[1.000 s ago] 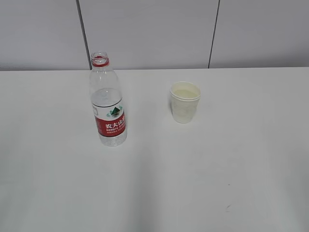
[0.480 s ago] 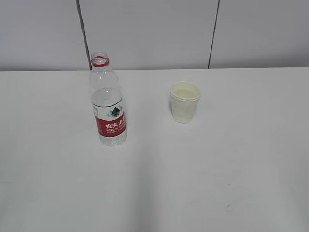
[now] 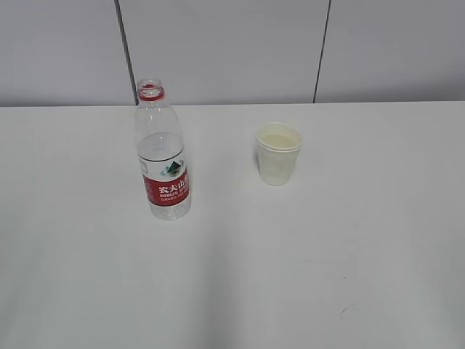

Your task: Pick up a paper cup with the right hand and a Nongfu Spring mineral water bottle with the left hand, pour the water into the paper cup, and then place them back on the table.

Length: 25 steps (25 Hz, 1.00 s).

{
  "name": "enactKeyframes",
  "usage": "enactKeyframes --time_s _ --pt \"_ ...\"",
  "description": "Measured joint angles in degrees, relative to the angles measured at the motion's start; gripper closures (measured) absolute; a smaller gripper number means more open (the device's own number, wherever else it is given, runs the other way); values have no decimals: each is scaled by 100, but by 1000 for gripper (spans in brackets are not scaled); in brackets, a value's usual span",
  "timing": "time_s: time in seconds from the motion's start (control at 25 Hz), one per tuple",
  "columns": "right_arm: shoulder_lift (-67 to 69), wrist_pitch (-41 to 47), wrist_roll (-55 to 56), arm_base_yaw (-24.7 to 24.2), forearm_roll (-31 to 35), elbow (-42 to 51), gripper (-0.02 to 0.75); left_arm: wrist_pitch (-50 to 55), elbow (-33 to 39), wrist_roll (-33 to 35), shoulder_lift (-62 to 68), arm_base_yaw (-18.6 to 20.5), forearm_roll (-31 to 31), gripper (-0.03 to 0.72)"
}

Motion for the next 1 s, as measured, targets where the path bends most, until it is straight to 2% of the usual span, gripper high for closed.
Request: enactKeyframes --time_s 0.84,1.0 --pt "0 0 0 0 0 0 150 0 29 -52 0 0 -80 228" --pt "0 0 0 0 0 0 150 0 29 -52 0 -188 -16 228"
